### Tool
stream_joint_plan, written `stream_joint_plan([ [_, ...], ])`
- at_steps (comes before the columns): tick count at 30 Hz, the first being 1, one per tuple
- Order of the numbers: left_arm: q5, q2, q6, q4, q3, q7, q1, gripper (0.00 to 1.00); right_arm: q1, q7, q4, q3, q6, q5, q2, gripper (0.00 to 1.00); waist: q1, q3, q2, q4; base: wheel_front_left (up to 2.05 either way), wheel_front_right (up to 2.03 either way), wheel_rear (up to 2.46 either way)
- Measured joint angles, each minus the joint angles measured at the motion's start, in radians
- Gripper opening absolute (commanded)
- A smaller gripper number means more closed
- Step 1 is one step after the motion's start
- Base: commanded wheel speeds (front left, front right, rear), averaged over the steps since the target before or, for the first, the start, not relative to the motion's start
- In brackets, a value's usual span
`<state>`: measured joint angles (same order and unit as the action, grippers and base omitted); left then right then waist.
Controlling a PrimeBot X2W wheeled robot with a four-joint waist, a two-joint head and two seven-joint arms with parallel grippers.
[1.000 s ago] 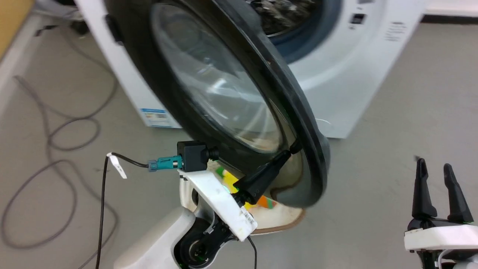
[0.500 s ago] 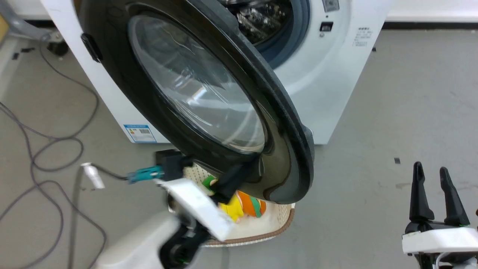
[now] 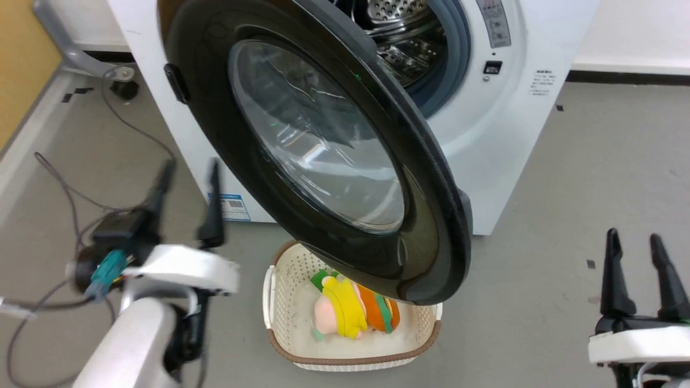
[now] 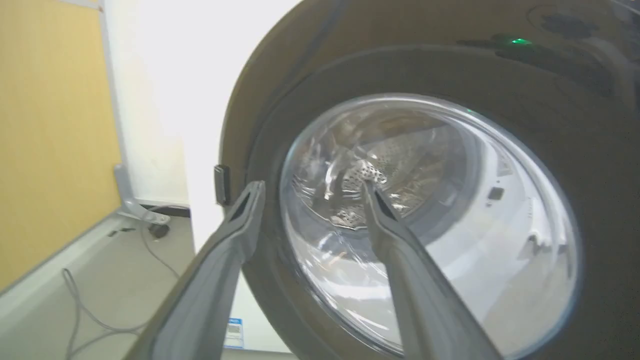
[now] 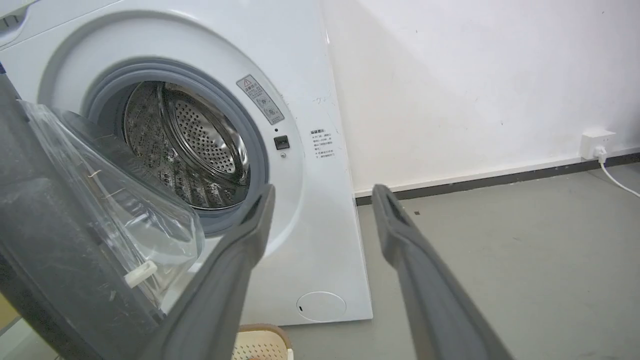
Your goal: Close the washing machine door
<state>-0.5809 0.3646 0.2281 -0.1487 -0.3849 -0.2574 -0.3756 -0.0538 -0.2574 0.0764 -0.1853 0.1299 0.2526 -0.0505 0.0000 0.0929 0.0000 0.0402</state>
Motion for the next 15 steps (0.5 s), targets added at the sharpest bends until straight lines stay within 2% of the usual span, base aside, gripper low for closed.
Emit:
stream_joint_plan([
  [3,0.115,0.001,0.053,0.043,0.075,0.000,0.061,1.00,-0.019,0.000,-0.017,-0.014,0.000,-0.014,0.000,1.00,0.0000,-0.010,0.0000,0.010,0.00,0.00,0.00],
  [9,0.224,-0.022,0.099,0.107,0.188,0.000,0.195,1.00,-0.082,0.000,-0.077,-0.019,0.000,-0.063,0.000,1.00,0.0000,-0.024,0.0000,0.028,0.00,0.00,0.00],
  [10,0.236,-0.031,0.105,0.115,0.201,0.000,0.213,1.00,-0.093,0.000,-0.089,-0.016,0.000,-0.070,0.000,0.96,0.0000,-0.025,0.0000,0.031,0.00,0.00,0.00],
  [11,0.250,-0.038,0.105,0.123,0.211,0.000,0.231,1.00,-0.105,0.000,-0.104,-0.011,0.000,-0.074,0.000,0.21,0.0000,-0.027,0.0000,0.034,0.00,0.00,0.00],
  [12,0.264,-0.044,0.104,0.131,0.214,0.000,0.247,1.00,-0.117,0.000,-0.119,-0.005,0.000,-0.082,0.000,0.00,0.0000,-0.028,0.0000,0.037,0.00,0.00,0.00],
  [15,0.287,-0.073,0.085,0.147,0.227,0.000,0.289,1.00,-0.147,0.000,-0.164,0.033,0.000,-0.118,-0.001,0.00,0.0000,-0.030,0.0000,0.048,0.00,0.00,0.00],
])
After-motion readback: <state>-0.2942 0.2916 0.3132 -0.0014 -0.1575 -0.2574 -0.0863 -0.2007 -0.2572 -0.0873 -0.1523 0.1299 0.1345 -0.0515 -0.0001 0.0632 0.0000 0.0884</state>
